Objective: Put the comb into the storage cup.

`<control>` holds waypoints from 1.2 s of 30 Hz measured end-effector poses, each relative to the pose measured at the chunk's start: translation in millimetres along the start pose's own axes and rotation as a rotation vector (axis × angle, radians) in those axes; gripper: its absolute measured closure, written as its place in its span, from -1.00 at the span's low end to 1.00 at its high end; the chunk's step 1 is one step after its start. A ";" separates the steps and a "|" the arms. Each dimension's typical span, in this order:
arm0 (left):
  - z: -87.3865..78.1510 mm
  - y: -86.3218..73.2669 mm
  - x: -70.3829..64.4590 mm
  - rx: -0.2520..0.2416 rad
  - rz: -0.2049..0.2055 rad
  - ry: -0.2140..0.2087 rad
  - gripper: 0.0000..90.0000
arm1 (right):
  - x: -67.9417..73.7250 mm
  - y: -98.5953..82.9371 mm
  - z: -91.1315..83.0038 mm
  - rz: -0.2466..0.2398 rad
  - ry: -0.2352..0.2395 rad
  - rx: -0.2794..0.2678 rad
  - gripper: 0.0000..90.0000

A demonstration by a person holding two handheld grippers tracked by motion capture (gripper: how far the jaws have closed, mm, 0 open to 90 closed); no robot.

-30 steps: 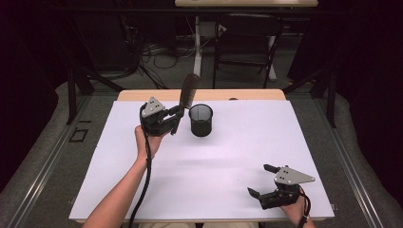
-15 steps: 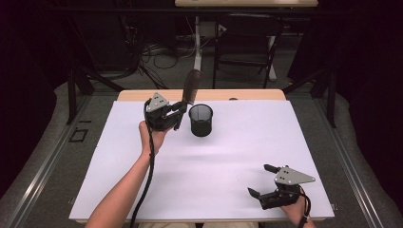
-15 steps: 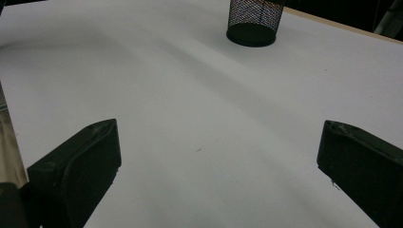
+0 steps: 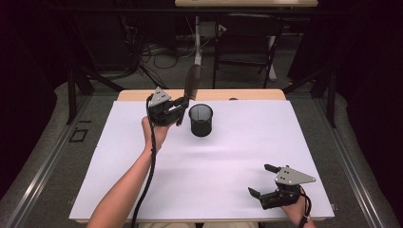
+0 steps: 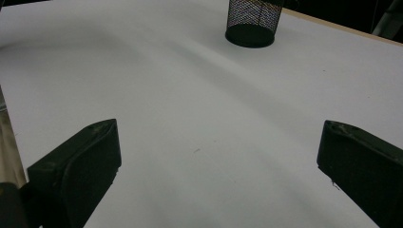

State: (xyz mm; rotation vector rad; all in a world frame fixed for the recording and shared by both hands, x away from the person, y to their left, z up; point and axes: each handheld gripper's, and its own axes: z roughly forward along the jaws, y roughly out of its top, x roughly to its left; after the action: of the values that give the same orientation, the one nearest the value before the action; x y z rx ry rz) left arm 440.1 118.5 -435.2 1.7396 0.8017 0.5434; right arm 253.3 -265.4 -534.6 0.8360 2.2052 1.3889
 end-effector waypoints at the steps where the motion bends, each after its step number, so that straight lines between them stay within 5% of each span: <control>1: 0.9 0.6 0.2 -0.002 -0.003 -0.001 0.60 | -0.1 0.0 0.0 -0.001 0.000 -0.001 -0.99; 36: 27.8 15.7 -0.7 -0.038 0.027 -0.006 0.60 | -0.7 -0.2 -0.1 0.001 -0.001 0.002 -0.99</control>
State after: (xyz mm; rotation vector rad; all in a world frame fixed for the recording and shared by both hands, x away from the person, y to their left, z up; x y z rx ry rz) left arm 463.0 97.3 -428.6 1.7186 0.7605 0.5676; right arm 253.6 -266.0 -534.6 0.8389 2.2063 1.3865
